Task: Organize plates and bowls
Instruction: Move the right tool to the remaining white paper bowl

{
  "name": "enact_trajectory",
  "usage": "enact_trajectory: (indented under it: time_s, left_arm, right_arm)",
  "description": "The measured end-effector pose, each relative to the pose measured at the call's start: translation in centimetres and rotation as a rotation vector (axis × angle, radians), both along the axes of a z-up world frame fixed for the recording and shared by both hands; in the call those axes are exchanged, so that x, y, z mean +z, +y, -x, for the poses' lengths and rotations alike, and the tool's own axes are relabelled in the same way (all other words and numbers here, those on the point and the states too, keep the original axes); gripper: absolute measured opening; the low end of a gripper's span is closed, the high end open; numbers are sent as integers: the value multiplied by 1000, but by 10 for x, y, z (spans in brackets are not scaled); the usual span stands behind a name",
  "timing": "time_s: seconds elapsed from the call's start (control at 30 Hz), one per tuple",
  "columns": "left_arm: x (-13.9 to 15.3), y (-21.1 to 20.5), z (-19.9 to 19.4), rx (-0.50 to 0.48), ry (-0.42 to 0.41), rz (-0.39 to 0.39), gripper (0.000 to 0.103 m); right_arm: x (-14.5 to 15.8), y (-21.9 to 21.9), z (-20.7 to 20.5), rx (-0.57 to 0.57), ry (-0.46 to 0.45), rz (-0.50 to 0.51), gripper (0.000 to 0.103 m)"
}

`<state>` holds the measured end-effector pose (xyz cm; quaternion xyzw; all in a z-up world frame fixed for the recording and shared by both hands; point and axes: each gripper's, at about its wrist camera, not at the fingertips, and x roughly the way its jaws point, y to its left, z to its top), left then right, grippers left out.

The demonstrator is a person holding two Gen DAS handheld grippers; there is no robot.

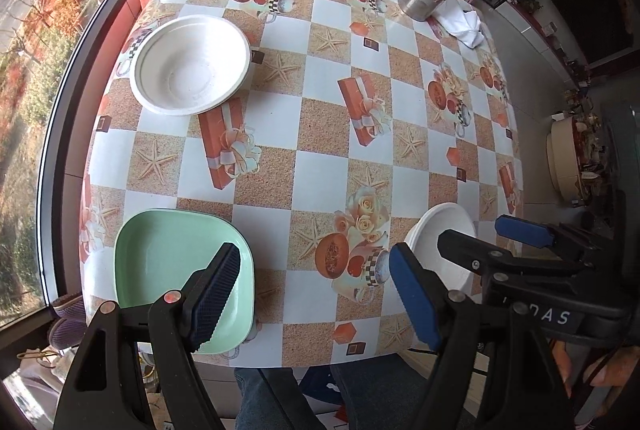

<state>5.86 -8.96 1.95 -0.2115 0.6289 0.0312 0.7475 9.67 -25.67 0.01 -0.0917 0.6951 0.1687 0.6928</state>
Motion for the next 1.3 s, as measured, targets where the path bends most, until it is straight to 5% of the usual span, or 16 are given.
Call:
enact_trajectory:
  time_s: [0.33,0.6,0.8,1.0,1.3]
  left_arm:
    - [16,57,-60,139,-44,-126,80]
    - [-23,123,-81,266,50,-252,80]
    - [-63,160,-88,346,124,-262,80]
    - [-93,177,-101,333,160,-284,80]
    - [-119,184,-115,267,184,-342,80]
  right_arm:
    - [15,20,-72,-38,-14,-70,83]
    - [-3,66,-104,20,1,-88,83]
    - [-36,107,-117,71,34,-90,83]
    - [-56,149,-126,88,-23,-99,83]
    - [-91,188,-131,82,10,-106,83]
